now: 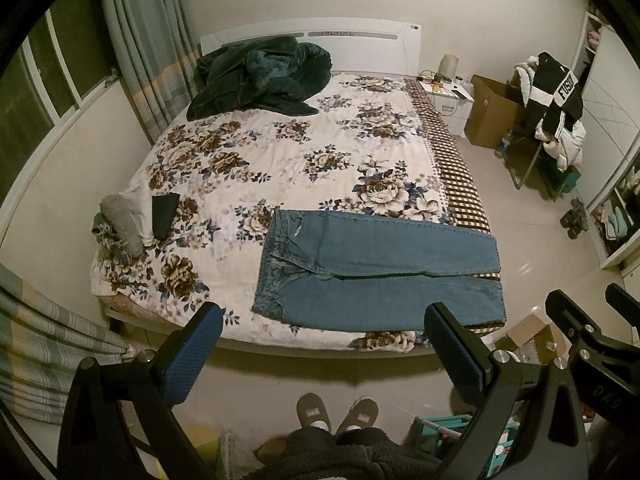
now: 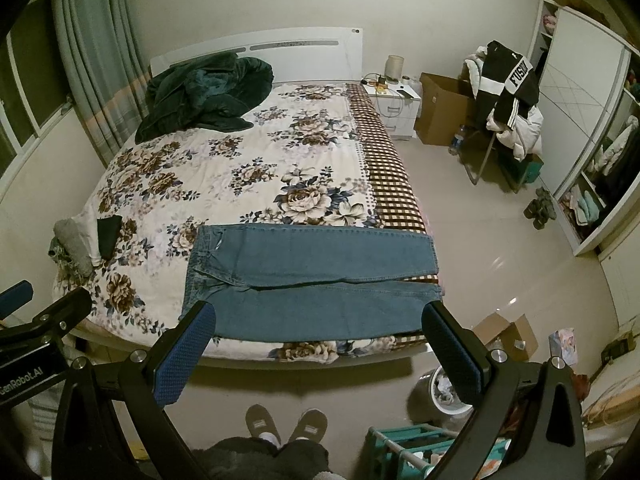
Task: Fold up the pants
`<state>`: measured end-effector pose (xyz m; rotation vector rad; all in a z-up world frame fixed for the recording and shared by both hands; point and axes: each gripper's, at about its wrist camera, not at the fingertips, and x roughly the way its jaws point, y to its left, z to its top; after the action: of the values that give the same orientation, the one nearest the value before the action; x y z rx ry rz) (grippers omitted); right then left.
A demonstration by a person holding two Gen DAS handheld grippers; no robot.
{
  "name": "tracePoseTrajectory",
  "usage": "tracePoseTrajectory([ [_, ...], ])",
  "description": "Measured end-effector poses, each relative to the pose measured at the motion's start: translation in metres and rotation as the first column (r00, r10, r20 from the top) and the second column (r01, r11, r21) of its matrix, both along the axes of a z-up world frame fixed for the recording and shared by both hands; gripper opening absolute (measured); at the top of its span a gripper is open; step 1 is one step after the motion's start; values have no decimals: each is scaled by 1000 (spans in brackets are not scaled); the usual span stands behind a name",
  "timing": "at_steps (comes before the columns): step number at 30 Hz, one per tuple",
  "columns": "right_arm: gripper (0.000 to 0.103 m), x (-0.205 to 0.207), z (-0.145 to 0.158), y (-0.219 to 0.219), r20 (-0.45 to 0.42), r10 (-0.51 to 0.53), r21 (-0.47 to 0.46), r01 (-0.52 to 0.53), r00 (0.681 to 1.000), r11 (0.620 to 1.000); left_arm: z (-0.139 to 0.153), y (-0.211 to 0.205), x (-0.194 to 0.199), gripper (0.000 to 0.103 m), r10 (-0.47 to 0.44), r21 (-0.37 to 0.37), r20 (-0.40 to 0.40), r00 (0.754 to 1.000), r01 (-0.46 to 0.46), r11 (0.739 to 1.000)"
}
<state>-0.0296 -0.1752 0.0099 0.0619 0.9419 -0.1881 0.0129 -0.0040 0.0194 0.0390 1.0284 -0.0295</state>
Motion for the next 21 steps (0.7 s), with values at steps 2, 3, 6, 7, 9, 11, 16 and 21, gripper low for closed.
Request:
tracePoseTrajectory([
  [2,103,-1,0,-1,1,-1,0,1,1000,1000,0,0,-1,103,3,1,2,1000,-3,1000],
  [3,103,0,0,0,2,0,0,0,1000,1000,3,0,2,103,5,1,4,1000,-5,1000],
  [6,103,0,1,0,3,-1,2,1,1000,1000,15,-1,5,103,6,2,10,1000,-6,1000],
  [7,103,0,0,-1,2,-1,1,1,1000,1000,17,-1,7,103,6,3,12,1000,-6,1000],
  [9,103,1,1,0,4,-1,3,1,1000,1000,17,0,6,103,5,2,11,1000,-5,1000],
  [11,103,2,2,2,5,-2,3,2,1000,1000,19,0,8,103,4,3,11,1000,-4,1000],
  [16,103,1,3,0,5,-1,5,1,1000,1000,15,1,5,103,5,0,14,1000,-5,1000],
  [21,103,2,4,1,6,0,6,0,1000,1000,18,1,6,103,5,1,18,1000,-6,1000],
])
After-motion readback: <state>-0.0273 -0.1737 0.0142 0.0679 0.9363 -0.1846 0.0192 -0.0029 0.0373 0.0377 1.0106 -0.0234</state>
